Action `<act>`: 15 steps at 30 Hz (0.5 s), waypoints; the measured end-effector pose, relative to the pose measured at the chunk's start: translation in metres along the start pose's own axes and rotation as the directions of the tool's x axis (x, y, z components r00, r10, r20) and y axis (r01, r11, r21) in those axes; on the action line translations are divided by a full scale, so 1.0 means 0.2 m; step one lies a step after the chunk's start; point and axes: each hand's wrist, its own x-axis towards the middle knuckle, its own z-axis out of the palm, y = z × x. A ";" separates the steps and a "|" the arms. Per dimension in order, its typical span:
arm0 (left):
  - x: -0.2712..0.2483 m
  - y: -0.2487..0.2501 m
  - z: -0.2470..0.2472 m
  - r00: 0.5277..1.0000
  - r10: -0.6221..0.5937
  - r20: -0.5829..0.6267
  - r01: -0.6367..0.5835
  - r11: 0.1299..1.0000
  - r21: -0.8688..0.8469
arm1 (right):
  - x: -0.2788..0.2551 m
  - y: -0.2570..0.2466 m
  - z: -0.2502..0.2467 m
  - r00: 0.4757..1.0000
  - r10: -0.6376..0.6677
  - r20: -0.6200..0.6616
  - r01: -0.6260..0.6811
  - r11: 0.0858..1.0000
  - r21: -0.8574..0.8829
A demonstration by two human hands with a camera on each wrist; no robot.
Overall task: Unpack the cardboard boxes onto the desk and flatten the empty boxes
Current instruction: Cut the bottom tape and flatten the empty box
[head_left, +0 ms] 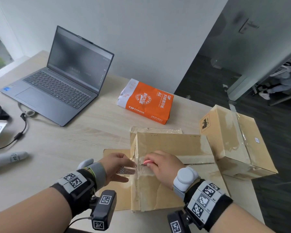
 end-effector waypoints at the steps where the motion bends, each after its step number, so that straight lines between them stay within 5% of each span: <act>1: 0.00 0.00 0.00 1.000 -0.003 -0.003 0.003 1.000 -0.005 | 0.00 0.00 0.00 1.000 -0.001 0.008 0.001 1.000 -0.005; 15: -0.01 0.04 0.02 0.998 -0.036 -0.053 0.038 0.999 0.030 | 0.02 -0.03 0.03 0.998 -0.065 0.024 0.068 0.980 -0.185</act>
